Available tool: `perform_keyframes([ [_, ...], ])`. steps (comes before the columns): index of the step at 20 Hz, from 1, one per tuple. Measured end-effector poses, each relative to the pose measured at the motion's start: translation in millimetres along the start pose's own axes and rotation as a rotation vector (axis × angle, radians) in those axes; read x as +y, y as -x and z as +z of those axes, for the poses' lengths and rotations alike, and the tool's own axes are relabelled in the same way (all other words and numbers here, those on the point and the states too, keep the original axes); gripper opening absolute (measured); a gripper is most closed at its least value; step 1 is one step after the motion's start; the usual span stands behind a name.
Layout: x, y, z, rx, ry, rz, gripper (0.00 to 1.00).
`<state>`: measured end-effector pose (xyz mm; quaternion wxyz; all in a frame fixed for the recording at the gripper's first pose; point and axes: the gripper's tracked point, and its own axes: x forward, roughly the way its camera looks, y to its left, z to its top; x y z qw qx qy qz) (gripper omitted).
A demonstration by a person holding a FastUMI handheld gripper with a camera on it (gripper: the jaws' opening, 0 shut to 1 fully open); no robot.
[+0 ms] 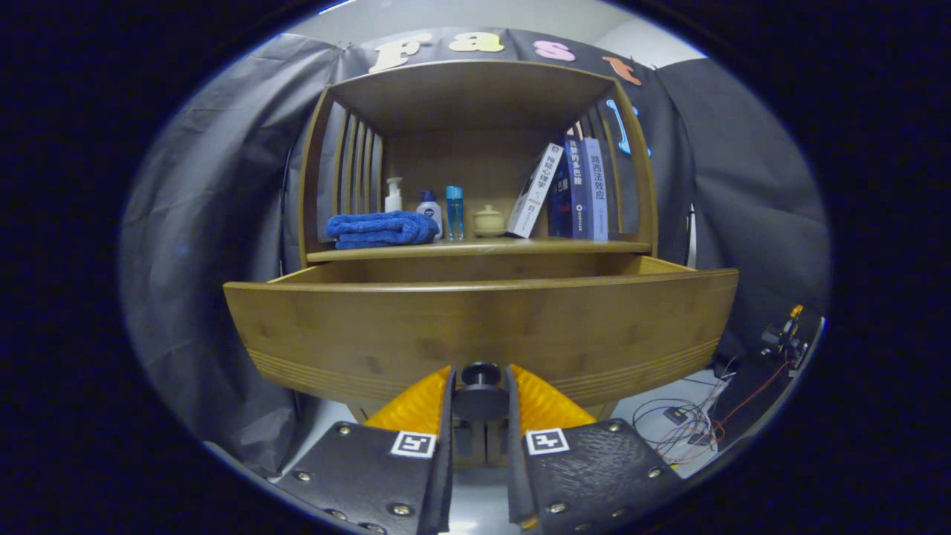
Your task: Pull open the drawer, take out the items inside it, and place them on the countertop above the cabinet.
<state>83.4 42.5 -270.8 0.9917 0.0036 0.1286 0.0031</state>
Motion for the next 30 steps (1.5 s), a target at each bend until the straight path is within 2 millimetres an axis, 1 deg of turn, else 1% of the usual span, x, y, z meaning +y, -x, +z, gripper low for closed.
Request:
perform_keyframes([
  [3,-0.6,6.5,4.9,-0.015,-0.010,-0.007,0.30],
  [8,-0.9,6.6,7.3,-0.014,-0.026,0.000,0.29],
  [9,-0.8,7.4,10.5,-0.019,-0.025,0.005,0.29],
  [11,1.6,11.9,24.4,-0.059,-0.040,0.021,0.29],
  [14,-9.2,18.5,42.5,-0.078,-0.037,-0.006,0.28],
  [18,-14.0,23.0,76.8,-0.112,-0.016,-0.034,0.29],
  [22,-22.2,25.9,98.0,-0.109,0.003,-0.063,0.28],
  [24,-23.4,25.7,103.0,-0.101,0.002,-0.073,0.28],
  [26,-19.9,23.1,107.1,-0.095,0.009,-0.071,0.28],
  [28,-15.3,15.5,109.7,-0.083,0.011,-0.067,0.28],
  [30,-4.5,4.9,111.4,-0.056,0.016,-0.047,0.28],
])
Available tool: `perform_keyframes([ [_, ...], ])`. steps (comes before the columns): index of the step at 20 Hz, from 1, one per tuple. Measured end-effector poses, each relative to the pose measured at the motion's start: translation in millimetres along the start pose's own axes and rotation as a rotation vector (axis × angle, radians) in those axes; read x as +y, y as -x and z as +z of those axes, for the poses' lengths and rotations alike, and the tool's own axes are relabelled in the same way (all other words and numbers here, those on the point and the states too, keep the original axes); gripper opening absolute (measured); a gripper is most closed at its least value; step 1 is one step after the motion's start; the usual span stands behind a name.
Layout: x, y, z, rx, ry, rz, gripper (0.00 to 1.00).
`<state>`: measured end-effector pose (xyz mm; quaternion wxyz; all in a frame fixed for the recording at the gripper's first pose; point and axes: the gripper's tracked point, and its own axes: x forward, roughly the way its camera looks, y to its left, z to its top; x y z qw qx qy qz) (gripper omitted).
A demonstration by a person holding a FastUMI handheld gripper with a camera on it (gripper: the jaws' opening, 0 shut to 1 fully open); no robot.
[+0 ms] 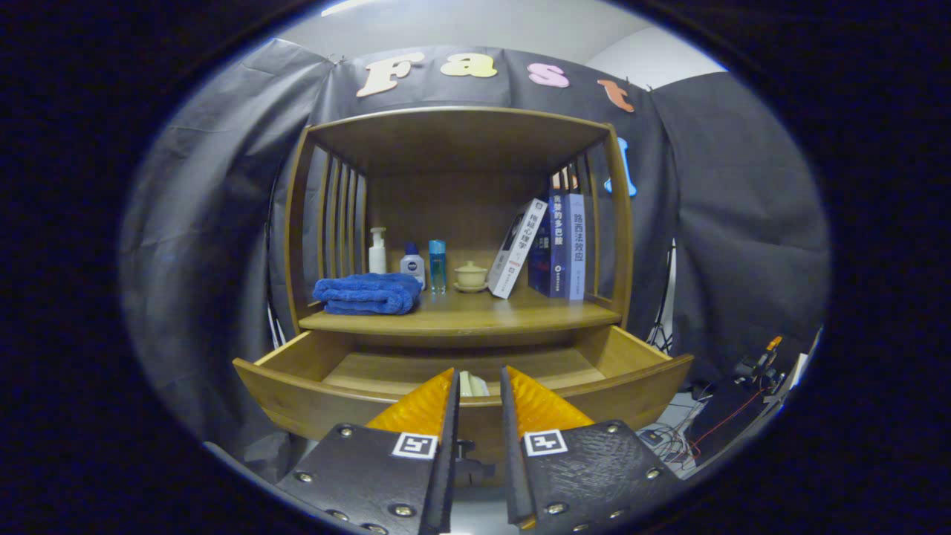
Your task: Pull open the drawer, take out the items inside it, and place them on the countertop above the cabinet.
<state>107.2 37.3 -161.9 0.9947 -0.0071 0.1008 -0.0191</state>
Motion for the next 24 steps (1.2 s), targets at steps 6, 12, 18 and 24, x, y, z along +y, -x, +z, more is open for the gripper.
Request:
perform_keyframes([
  [6,17.8,-63.5,1.7,0.207,0.054,0.011,0.28],
  [12,27.5,-116.0,-35.2,0.461,0.074,0.031,0.29],
  [18,15.1,-131.1,-93.9,0.709,0.098,-0.021,0.29],
  [24,17.4,-139.4,-110.9,0.782,0.097,-0.021,0.31],
])
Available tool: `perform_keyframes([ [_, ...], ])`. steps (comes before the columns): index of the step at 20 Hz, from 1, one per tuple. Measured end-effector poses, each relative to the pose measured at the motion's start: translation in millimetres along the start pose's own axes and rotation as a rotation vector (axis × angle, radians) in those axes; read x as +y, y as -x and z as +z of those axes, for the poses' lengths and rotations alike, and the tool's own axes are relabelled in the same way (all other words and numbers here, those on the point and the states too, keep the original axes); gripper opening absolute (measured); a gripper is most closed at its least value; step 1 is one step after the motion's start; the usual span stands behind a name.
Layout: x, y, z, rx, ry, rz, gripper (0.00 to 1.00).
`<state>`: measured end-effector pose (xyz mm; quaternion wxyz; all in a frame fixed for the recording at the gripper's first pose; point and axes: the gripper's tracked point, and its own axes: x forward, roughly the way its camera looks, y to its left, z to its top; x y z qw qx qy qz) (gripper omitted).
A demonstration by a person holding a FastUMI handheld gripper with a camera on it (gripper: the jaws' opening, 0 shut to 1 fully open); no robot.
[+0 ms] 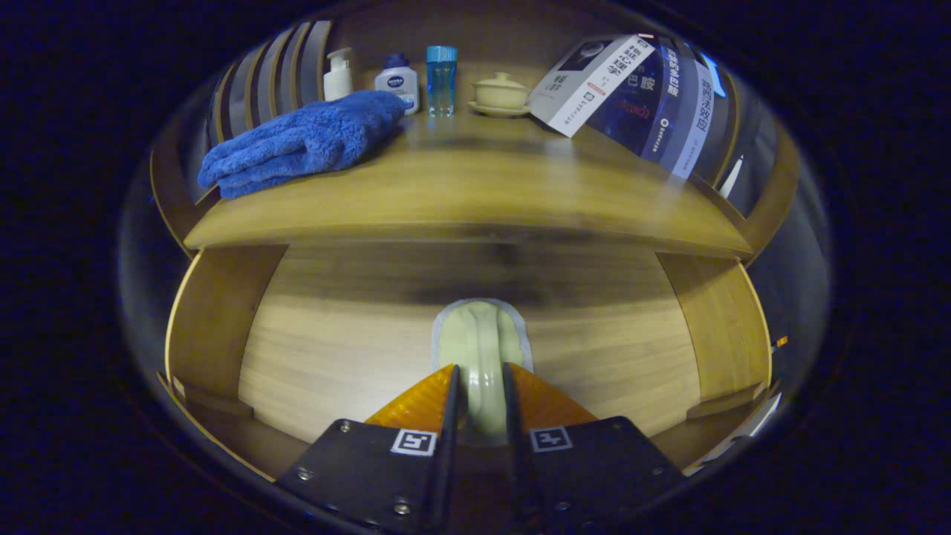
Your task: Pull open the drawer, take out the items inside it, and place them on the countertop above the cabinet.
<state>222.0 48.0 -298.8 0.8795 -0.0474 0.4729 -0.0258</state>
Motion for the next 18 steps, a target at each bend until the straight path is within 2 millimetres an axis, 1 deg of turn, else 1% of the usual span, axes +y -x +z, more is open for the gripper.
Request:
perform_keyframes([
  [2,-1.1,0.2,1.3,0.001,-0.019,-0.011,0.32],
  [3,0.7,0.5,4.5,-0.004,-0.015,0.001,0.25],
  [4,1.0,-2.7,2.6,0.004,-0.014,-0.001,0.19],
  [7,0.0,8.8,3.5,0.010,0.020,-0.018,0.19],
  [8,-3.1,11.0,5.2,0.009,0.039,-0.039,0.10],
  [9,-3.9,19.5,4.9,0.004,0.037,-0.050,0.10],
  [12,-5.9,41.9,18.6,-0.032,0.000,-0.069,0.10],
  [15,-13.8,67.5,21.9,-0.034,0.014,-0.116,0.10],
  [18,-15.8,90.0,28.4,-0.068,0.000,-0.129,0.10],
])
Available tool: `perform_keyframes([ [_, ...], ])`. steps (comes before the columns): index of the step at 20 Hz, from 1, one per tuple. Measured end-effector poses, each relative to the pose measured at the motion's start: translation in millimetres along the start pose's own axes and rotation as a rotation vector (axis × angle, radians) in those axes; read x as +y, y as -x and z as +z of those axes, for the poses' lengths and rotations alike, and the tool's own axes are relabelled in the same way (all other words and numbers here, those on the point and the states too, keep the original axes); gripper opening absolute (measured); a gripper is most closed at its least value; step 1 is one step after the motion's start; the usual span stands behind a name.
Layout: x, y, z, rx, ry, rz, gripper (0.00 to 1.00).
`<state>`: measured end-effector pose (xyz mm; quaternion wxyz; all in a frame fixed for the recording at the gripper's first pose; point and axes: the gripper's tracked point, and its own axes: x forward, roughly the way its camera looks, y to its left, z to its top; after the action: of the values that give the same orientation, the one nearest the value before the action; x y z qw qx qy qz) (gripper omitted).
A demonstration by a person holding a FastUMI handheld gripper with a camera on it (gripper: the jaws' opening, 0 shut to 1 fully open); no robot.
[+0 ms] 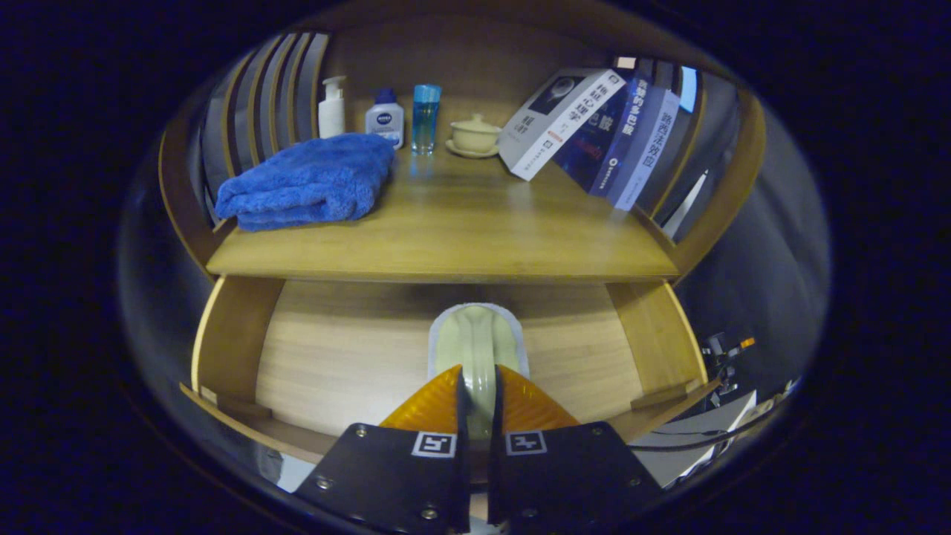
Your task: Pull open the drawer, take out the items inside it, and place them on the countertop above the cabinet.
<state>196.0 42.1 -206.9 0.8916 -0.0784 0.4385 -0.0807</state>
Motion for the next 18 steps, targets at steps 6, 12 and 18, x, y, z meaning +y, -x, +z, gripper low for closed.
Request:
perform_keyframes([
  [6,-3.6,27.8,33.8,-0.105,-0.022,-0.010,0.10],
  [12,8.5,2.3,83.9,-0.165,-0.034,0.052,0.10],
  [18,20.1,-35.2,126.2,-0.219,-0.036,0.086,0.10],
])
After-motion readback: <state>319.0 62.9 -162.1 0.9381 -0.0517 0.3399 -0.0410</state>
